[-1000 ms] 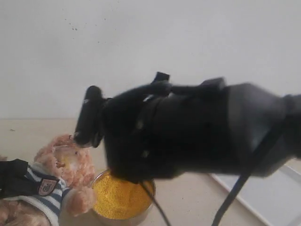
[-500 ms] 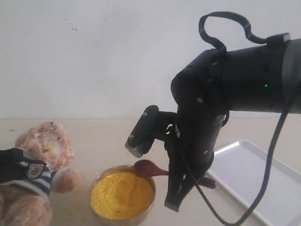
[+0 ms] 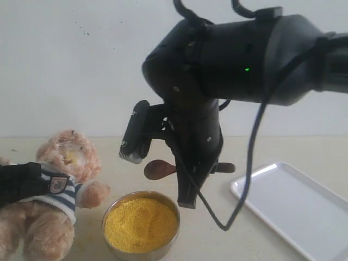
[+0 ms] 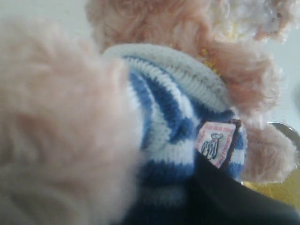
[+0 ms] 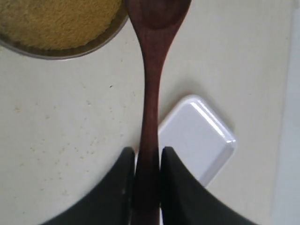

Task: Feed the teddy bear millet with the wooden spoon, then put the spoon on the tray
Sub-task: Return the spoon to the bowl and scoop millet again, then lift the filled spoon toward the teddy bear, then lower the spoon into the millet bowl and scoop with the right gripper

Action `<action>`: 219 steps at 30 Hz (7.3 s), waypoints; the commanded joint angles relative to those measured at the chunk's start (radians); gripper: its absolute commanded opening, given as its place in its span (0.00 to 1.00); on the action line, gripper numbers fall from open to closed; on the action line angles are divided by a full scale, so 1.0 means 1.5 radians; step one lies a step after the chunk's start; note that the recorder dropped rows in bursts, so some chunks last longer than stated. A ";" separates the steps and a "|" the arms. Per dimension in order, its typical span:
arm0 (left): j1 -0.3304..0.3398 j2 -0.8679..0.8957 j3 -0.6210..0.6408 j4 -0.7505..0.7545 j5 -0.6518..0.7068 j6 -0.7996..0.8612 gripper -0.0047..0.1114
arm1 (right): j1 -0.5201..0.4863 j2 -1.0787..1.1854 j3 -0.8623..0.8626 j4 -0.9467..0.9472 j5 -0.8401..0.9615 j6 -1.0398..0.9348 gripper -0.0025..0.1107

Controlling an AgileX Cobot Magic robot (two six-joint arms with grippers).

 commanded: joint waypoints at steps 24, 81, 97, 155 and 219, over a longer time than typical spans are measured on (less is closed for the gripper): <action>-0.001 0.026 -0.019 -0.027 0.034 0.025 0.08 | 0.041 0.113 -0.037 0.090 0.015 -0.065 0.02; -0.001 0.026 -0.019 -0.026 0.035 0.035 0.08 | -0.091 0.119 -0.037 0.354 0.015 -0.084 0.02; -0.001 0.026 -0.019 -0.025 0.045 0.038 0.08 | -0.094 0.080 -0.037 0.382 0.015 -0.117 0.02; -0.001 0.025 -0.019 0.264 0.238 -0.215 0.08 | 0.179 0.034 0.089 -0.393 -0.051 0.352 0.02; 0.012 0.025 -0.019 -0.068 0.173 0.068 0.08 | 0.002 0.041 0.087 0.069 -0.116 0.054 0.02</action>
